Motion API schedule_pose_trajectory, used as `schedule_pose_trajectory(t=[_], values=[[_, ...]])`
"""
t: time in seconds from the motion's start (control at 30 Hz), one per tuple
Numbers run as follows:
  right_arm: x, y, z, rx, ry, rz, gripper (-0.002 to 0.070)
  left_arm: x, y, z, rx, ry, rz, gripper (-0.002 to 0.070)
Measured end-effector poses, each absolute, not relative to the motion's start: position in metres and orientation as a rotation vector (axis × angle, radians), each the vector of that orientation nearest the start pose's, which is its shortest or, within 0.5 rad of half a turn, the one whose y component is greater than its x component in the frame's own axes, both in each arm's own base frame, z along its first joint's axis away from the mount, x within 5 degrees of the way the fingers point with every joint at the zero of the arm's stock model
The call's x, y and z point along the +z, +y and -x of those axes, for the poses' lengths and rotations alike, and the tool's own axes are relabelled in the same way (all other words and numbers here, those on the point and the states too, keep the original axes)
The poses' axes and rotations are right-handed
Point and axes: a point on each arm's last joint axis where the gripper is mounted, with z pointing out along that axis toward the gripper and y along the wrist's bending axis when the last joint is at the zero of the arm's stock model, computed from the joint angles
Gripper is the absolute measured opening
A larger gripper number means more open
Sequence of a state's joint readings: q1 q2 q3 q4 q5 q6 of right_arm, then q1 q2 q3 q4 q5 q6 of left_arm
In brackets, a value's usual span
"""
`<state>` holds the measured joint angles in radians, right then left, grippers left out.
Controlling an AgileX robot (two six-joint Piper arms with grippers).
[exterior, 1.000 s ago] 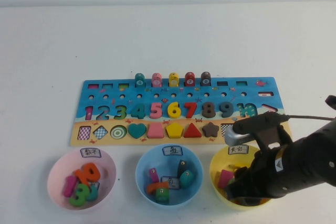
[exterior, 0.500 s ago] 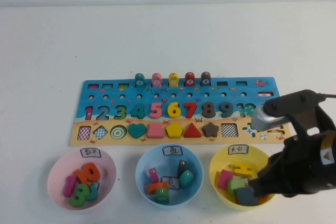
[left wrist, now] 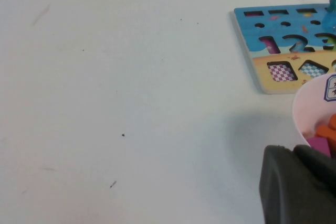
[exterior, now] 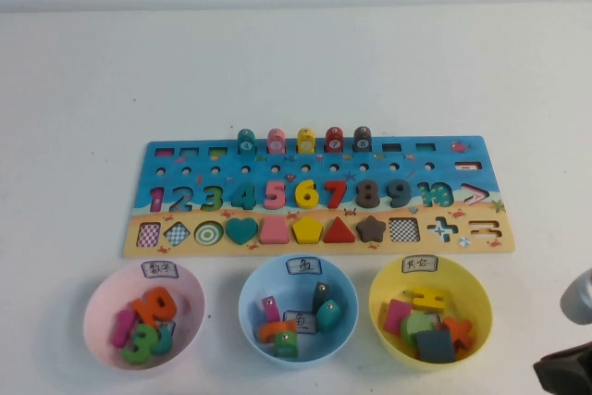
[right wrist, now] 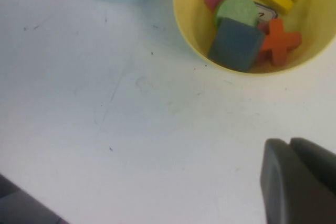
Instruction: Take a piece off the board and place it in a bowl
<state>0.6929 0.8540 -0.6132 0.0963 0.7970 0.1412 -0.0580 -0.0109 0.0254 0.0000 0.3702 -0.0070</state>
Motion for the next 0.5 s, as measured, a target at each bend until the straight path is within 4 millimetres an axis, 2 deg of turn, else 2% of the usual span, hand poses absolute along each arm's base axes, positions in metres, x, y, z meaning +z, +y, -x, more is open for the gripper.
schedule_pose_trajectory(t=[0.2,0.4,0.5], values=[[0.265,0.091,-0.107,0.371,2.446,0.679,-0.0016,0.172,-0.003,-0.053,-0.045,1.868,-0.048,-0.0004],[0.242,0.086,-0.109,0.307,2.357,0.711,-0.0016,0.172,-0.003,-0.053,-0.045,1.868,-0.048,-0.0004],[0.231,0.073,-0.106,0.314,2.298,0.617,-0.0016,0.172,-0.003,-0.053,-0.045,1.868,-0.048,-0.0004]])
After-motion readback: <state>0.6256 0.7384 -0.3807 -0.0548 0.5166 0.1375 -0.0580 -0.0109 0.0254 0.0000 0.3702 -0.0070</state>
